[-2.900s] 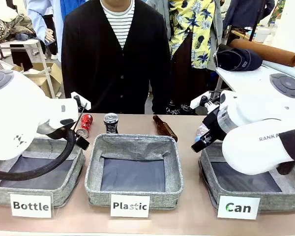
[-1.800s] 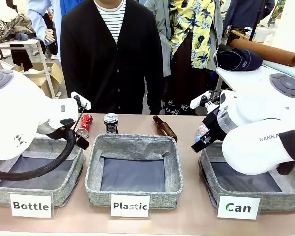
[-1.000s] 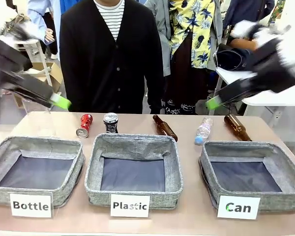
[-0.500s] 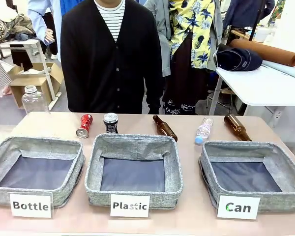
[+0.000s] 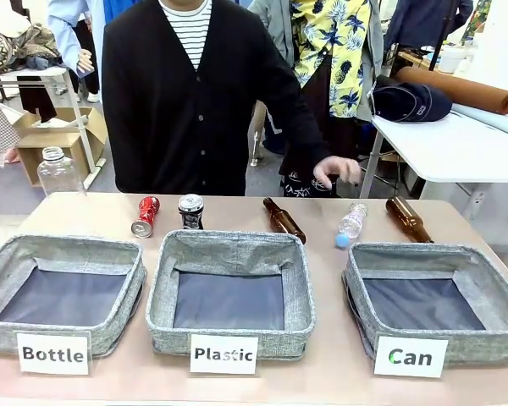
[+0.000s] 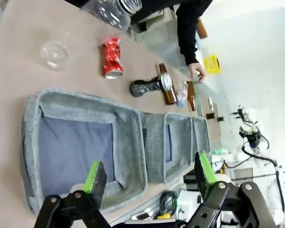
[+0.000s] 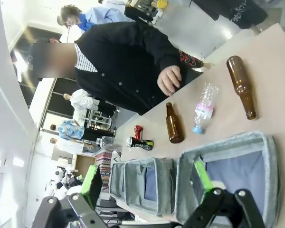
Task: Sort the can waste into the basket.
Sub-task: Pick up the can waste from the table and place it in the right Fabric basket.
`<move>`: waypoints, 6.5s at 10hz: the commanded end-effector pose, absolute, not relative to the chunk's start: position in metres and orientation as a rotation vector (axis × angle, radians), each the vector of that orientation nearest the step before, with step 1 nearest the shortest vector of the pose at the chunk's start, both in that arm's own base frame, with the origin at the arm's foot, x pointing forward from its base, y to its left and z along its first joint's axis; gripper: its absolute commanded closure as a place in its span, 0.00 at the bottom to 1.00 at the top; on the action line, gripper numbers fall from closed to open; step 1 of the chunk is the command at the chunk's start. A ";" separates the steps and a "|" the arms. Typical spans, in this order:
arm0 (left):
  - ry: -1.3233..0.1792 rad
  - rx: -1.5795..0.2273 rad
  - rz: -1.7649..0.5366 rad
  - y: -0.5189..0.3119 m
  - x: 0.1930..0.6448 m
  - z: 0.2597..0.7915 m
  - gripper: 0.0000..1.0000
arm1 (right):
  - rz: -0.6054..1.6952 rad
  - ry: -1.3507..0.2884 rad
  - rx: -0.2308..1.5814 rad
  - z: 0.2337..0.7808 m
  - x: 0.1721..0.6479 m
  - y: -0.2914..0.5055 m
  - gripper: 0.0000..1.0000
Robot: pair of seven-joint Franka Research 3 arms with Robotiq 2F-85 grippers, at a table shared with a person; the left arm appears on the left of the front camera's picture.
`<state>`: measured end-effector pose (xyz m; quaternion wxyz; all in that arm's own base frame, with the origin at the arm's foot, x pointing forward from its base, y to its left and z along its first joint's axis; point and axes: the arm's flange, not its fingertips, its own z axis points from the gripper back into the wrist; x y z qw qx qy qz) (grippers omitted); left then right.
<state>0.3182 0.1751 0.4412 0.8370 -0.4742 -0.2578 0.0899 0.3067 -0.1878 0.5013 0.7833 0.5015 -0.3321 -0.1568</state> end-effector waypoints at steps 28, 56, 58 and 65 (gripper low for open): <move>-0.282 0.031 0.151 -0.150 0.623 0.300 0.04 | -0.315 -0.734 1.074 0.510 0.301 -0.190 0.00; -0.448 -0.592 -0.878 -0.001 0.346 0.551 0.74 | -0.315 -0.734 1.074 0.510 0.301 -0.190 0.00; -0.665 -0.721 -0.814 0.151 0.326 0.608 0.74 | -0.315 -0.734 1.074 0.510 0.301 -0.190 0.00; -1.237 -1.123 -0.779 0.403 0.155 0.554 0.74 | -0.315 -0.734 1.074 0.510 0.301 -0.190 0.00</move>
